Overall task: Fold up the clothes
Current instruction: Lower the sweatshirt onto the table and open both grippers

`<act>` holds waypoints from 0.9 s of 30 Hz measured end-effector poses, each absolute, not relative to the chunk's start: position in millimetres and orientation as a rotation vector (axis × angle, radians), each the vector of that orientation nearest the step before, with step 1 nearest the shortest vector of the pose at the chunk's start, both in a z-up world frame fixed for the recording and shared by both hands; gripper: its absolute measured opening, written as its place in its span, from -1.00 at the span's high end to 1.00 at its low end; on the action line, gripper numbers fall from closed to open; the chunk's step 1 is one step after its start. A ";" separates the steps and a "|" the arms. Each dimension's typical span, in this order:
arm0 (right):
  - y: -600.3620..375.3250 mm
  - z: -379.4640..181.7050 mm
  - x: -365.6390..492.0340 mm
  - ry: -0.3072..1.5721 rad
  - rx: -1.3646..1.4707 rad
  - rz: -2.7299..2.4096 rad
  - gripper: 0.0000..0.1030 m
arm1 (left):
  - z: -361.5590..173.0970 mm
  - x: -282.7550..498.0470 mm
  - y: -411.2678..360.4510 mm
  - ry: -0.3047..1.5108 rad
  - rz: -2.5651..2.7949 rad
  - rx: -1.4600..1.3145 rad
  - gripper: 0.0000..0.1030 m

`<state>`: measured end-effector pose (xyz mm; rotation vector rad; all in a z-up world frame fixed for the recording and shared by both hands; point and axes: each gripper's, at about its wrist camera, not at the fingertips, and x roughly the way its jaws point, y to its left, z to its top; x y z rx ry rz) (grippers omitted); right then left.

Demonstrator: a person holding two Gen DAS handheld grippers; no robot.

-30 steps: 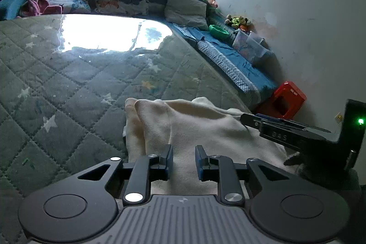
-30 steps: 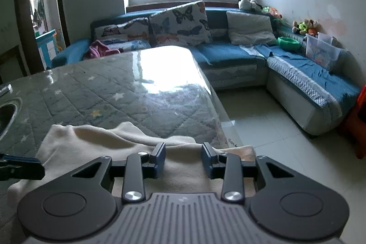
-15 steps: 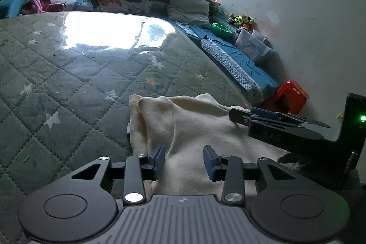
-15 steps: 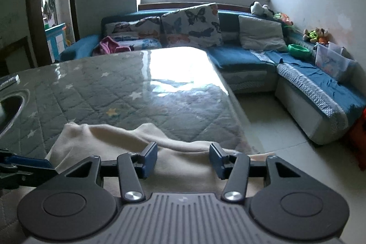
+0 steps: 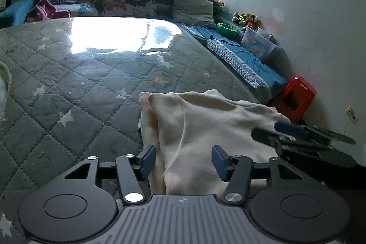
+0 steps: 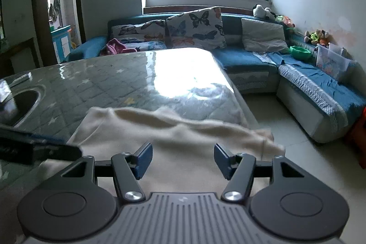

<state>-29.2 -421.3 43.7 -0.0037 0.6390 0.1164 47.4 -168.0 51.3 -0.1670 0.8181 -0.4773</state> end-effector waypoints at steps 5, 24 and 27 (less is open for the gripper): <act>-416.3 41.3 -54.0 0.637 -0.016 0.113 -0.22 | 48.8 40.0 -165.2 0.817 -0.467 -0.147 -0.24; -425.9 31.2 -106.7 0.622 0.000 0.001 -0.26 | 40.9 20.3 -163.5 0.798 -0.442 -0.055 -0.33; -417.5 40.7 -100.9 0.576 -0.002 0.034 -0.27 | 39.7 19.6 -162.6 0.796 -0.439 -0.052 -0.34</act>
